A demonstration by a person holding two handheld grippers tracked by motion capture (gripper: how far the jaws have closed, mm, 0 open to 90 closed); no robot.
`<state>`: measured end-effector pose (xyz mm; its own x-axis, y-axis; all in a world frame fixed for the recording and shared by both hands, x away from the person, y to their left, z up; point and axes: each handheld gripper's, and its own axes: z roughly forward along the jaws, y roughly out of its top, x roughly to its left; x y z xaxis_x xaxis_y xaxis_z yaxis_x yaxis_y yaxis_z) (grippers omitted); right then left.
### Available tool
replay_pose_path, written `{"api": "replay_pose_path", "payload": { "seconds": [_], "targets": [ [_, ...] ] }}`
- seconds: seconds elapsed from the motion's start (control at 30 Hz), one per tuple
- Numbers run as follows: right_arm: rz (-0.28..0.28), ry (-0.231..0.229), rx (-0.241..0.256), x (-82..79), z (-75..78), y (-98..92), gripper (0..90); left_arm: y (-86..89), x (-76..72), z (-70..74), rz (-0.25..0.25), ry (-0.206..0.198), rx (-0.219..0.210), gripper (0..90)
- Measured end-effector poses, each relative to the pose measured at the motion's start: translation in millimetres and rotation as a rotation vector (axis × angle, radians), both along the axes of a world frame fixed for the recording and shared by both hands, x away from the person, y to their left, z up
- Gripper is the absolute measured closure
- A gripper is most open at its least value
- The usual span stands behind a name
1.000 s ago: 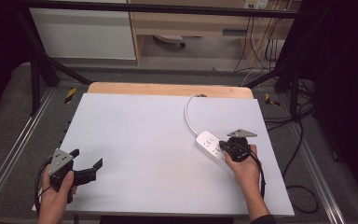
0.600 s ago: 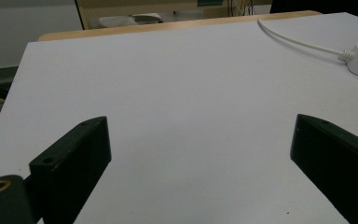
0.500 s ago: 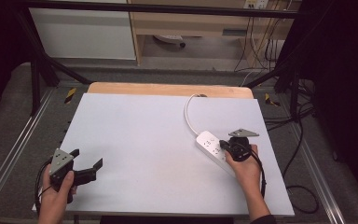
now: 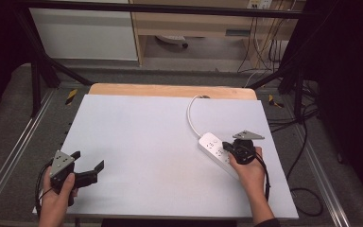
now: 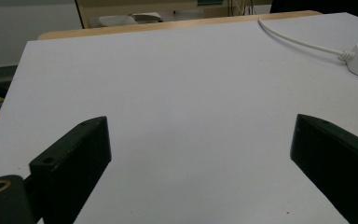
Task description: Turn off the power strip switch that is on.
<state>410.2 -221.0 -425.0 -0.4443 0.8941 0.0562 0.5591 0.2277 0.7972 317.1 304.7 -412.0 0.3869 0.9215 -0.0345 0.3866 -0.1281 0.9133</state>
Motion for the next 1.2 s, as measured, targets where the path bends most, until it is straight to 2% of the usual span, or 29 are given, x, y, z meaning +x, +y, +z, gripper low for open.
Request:
{"api": "replay_pose_path", "payload": {
  "seconds": [0.4,0.77,0.93,1.2],
  "targets": [
    [0.0,-0.027,0.024,-3.0,5.9,0.7,82.2,0.5,0.0,0.1,0.001,0.0,-0.001,4.9],
    [0.007,-0.056,0.04,-6.2,12.8,1.3,64.9,0.3,-0.1,0.3,-0.001,-0.003,-0.002,4.9],
    [0.006,-0.054,0.049,-6.1,15.0,2.2,52.5,0.3,-0.3,0.4,-0.001,-0.004,-0.004,4.9],
    [-0.009,-0.073,0.021,-6.5,20.5,6.6,29.1,0.2,-0.3,0.4,-0.002,-0.003,-0.006,4.9]
  ]
}}
